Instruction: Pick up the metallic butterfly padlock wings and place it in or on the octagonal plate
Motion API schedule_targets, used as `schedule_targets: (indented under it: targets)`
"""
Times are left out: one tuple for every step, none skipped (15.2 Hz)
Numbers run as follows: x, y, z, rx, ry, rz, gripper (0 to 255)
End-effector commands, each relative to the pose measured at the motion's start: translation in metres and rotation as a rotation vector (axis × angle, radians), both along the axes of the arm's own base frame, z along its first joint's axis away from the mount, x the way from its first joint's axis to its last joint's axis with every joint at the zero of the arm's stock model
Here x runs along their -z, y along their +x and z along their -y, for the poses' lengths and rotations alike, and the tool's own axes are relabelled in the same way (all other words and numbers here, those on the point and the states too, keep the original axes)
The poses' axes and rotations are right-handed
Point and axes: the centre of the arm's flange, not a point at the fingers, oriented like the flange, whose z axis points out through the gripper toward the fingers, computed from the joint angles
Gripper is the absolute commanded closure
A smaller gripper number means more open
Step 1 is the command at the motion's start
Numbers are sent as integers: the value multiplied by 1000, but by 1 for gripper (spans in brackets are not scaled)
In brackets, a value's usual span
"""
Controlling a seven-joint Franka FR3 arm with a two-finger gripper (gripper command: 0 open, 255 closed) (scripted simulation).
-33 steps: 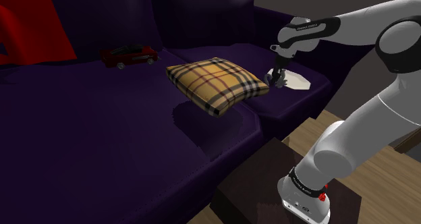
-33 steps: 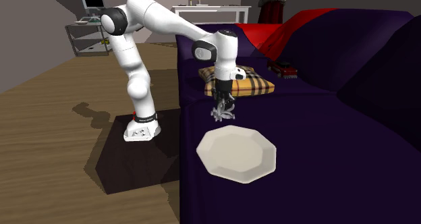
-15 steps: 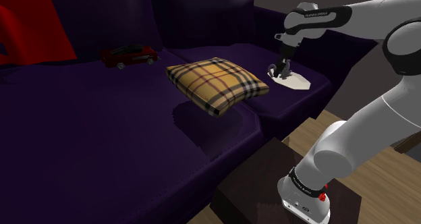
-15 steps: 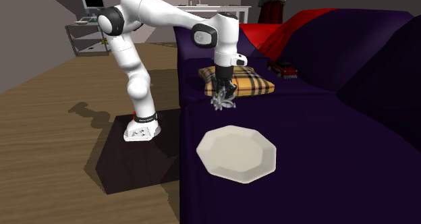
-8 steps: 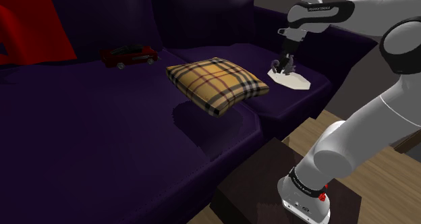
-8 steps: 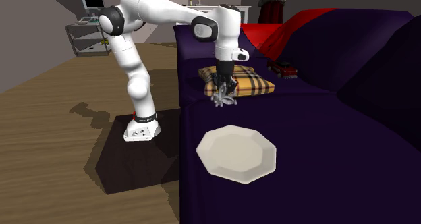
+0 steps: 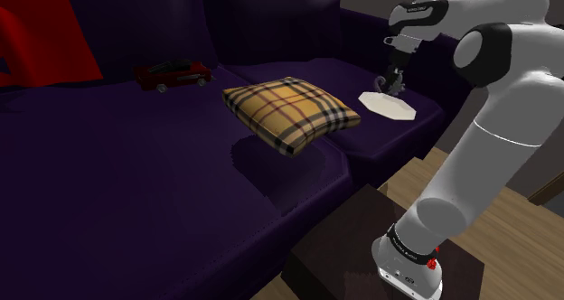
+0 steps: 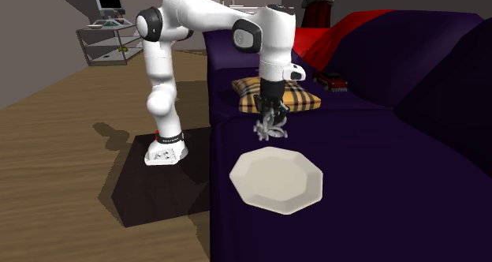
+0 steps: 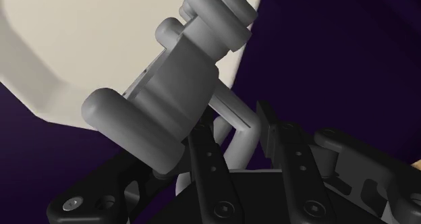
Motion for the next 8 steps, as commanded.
schedule_targets:
  targets:
    - [2,0,28,-4,-1,1,255]
    - [2,-1,41,-4,-1,1,255]
    - [2,-1,55,-4,-1,1,255]
    - [3,-1,68,-4,-1,1,255]
    - [3,-2,81,-4,-1,1,255]
    - [4,-2,94,-4,-1,1,255]
    - [4,-3,117,-4,-1,1,255]
    - [10,-3,117,-4,-1,1,255]
